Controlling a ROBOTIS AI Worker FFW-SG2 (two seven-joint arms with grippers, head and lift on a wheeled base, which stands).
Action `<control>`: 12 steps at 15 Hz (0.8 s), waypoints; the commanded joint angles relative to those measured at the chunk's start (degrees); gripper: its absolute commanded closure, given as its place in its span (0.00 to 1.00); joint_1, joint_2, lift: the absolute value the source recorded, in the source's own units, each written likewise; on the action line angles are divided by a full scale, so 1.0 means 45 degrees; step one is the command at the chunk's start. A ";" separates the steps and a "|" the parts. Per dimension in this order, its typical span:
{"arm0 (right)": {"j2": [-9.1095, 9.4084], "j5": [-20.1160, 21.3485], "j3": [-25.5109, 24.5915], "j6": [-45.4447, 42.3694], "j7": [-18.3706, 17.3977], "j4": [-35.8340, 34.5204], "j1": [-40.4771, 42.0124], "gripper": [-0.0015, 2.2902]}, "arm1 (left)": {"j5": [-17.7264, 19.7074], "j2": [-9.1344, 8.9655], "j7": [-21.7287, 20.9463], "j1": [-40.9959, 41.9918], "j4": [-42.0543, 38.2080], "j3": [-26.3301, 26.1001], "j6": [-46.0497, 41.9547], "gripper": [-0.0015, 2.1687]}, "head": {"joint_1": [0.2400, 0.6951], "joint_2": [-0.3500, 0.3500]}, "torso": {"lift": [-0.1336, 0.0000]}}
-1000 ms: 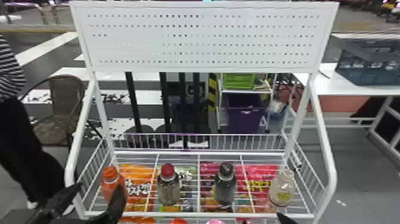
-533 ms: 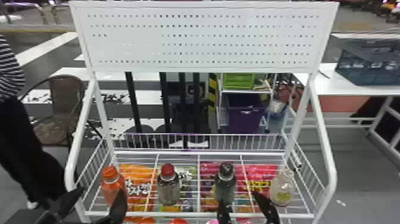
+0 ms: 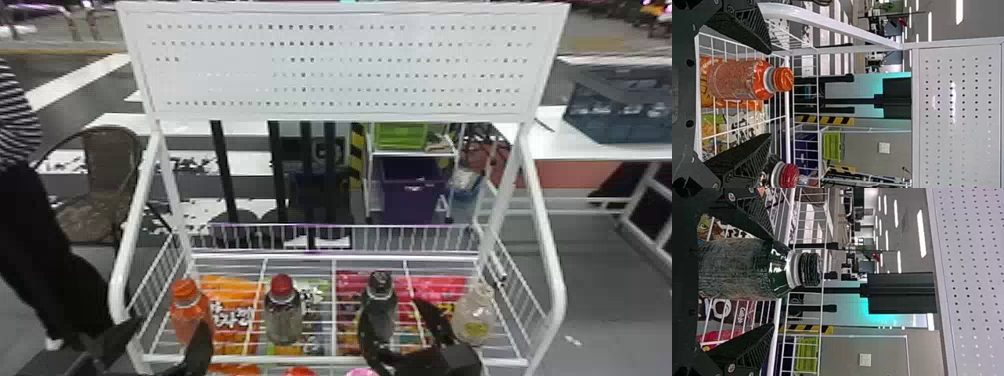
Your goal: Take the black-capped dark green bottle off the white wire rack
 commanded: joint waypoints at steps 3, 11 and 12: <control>0.0152 -0.0209 0.0028 0.0445 0.0496 0.1275 -0.1141 0.05 | 0.0041 -0.0008 -0.0030 -0.0306 0.0400 -0.0074 -0.0013 0.07 | 0.57 0.50 | 1.00; 0.0328 -0.0405 0.0340 0.2242 0.0808 0.1471 -0.1903 0.61 | 0.0080 0.0011 -0.0069 -0.0267 0.0361 -0.0074 -0.0052 0.07 | 0.57 0.50 | 1.00; 0.0289 -0.0346 0.0321 0.2632 0.0711 0.0982 -0.1590 0.70 | 0.0080 0.0011 -0.0069 -0.0208 0.0283 -0.0074 -0.0052 0.07 | 0.57 0.50 | 1.00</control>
